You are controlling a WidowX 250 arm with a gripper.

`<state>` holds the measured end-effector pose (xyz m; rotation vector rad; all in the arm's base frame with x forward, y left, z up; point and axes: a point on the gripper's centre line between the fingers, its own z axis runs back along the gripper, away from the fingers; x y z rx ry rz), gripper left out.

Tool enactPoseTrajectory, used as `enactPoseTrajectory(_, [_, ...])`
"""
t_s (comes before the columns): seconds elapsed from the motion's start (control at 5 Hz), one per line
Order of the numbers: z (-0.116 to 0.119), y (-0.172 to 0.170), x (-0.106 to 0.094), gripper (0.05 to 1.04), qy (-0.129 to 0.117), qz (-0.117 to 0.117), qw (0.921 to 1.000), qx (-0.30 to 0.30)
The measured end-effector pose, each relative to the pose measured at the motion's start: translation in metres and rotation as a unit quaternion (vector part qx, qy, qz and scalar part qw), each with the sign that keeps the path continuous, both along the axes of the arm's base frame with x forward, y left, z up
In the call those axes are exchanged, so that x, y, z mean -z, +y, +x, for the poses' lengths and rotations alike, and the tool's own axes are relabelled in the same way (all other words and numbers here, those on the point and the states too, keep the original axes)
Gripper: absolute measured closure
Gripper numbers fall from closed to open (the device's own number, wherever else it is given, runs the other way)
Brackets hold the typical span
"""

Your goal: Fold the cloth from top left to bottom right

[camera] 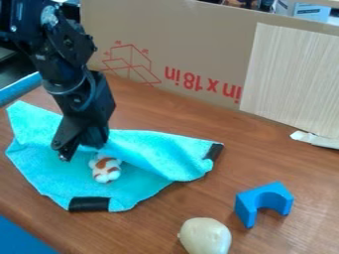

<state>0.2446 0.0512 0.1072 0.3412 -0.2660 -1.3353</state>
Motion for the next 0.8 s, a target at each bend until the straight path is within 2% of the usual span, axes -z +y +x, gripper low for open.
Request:
enactPoseTrajectory(0.2, [-0.001,0.000,0.000,0.594,0.002,-0.003,1.0000,-0.001])
enactPoseTrajectory(0.4, [0.000,0.001,0.002,0.286,0.019,-0.004,0.9998,-0.008])
enactPoseTrajectory(0.6, [0.007,0.002,-0.003,0.085,0.036,-0.018,0.9991,-0.012])
enactPoseTrajectory(0.8, [0.024,0.021,-0.019,0.083,0.073,-0.034,0.9965,-0.024])
